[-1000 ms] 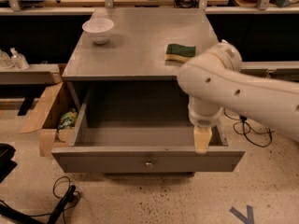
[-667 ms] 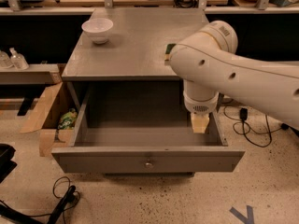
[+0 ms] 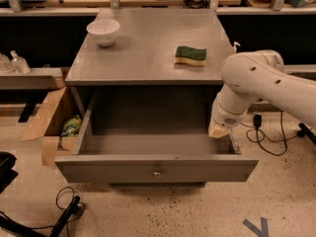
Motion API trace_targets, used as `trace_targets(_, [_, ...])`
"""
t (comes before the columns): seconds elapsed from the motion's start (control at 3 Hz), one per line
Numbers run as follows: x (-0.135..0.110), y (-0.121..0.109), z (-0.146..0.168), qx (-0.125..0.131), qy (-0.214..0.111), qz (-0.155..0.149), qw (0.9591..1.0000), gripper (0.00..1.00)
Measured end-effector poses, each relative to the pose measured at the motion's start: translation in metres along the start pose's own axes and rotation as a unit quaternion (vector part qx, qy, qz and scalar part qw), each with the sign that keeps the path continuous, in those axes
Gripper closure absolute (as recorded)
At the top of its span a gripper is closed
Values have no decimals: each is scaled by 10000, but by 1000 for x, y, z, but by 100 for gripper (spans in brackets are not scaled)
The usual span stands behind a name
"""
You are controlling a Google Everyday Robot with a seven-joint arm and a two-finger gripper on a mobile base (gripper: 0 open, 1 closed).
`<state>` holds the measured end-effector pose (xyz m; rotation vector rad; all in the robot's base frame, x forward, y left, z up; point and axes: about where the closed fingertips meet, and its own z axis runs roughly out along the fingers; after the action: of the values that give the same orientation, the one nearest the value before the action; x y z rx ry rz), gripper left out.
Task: Open top drawer
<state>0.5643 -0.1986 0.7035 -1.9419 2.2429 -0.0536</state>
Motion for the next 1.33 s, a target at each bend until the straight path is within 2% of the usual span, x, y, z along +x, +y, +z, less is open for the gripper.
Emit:
trace_targets(0.33, [0,0,4,-13,5,1,10000,100])
trace_targets(0.67, [1,0,44,-168,7,-1,9999,100])
trace_targets(1.0, [1,4,85,-152,-130,-168,9997,100])
trace_targets(1.33, [2,13,89,-54,-135,-312,9994,100])
